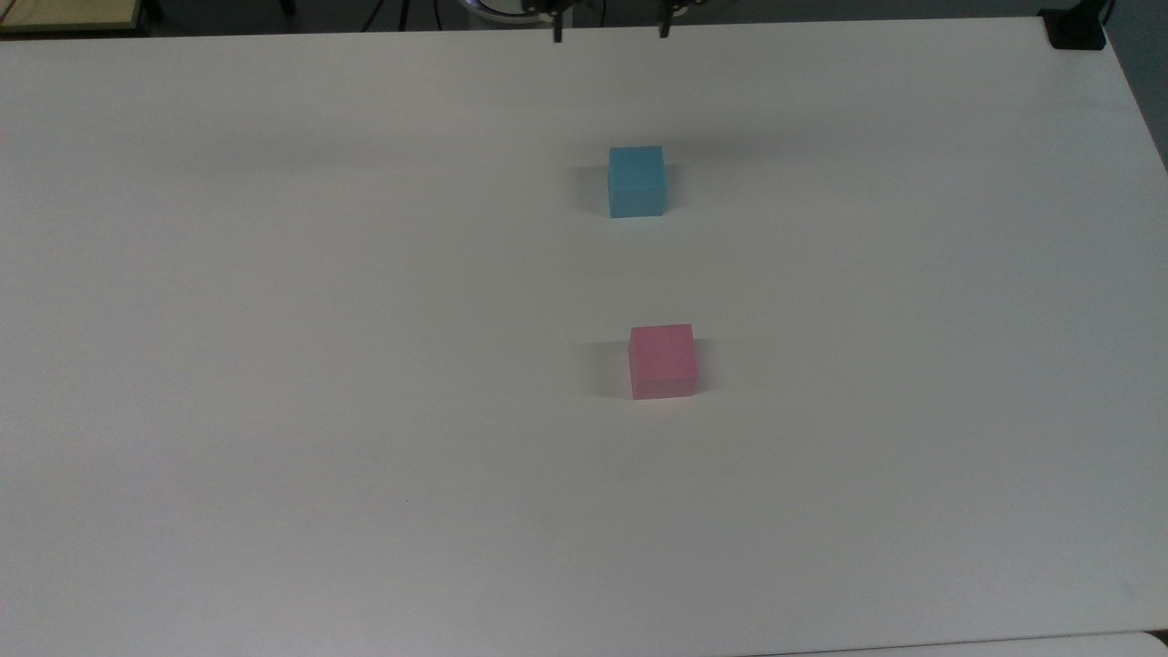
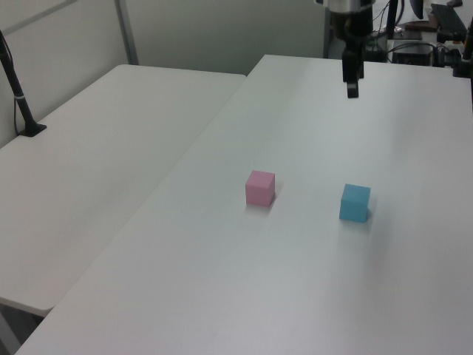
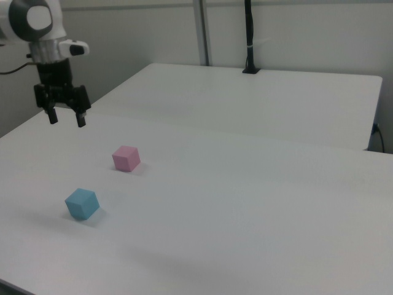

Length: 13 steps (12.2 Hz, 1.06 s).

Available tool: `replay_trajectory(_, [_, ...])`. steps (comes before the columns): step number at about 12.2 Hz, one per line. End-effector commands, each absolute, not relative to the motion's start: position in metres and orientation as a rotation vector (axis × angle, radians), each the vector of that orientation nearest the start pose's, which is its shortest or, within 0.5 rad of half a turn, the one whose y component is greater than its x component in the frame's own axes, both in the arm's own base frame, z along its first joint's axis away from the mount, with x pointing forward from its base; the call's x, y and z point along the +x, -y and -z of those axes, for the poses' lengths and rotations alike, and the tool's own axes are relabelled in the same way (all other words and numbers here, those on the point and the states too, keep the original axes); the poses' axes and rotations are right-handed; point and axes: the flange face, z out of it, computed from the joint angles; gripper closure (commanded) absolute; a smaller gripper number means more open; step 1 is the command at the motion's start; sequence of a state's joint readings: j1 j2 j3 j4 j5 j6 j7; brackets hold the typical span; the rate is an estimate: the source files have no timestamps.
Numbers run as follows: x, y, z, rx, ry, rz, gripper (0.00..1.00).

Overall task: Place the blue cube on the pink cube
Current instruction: 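Lower the gripper and close it on the light-blue cube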

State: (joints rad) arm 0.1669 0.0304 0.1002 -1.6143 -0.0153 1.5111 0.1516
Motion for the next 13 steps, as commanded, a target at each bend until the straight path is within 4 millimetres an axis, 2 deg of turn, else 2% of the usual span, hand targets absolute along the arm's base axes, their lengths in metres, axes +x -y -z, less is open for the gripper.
replay_trajectory(1, [0.516, -0.154, -0.545, -3.157, 0.17, -0.215, 0.0])
replay_trajectory(4, [0.507, -0.155, -0.473, -3.167, 0.192, -0.19, 0.0])
replay_trajectory(7, [0.494, -0.156, -0.416, -3.184, 0.241, -0.183, 0.0])
replay_trajectory(9, [0.489, -0.161, -0.387, -3.183, 0.268, -0.192, 0.0])
replay_trajectory(11, [0.489, -0.174, -0.367, -3.191, 0.31, -0.213, 0.0])
replay_trajectory(13, [0.492, -0.178, -0.352, -3.189, 0.319, -0.235, 0.0])
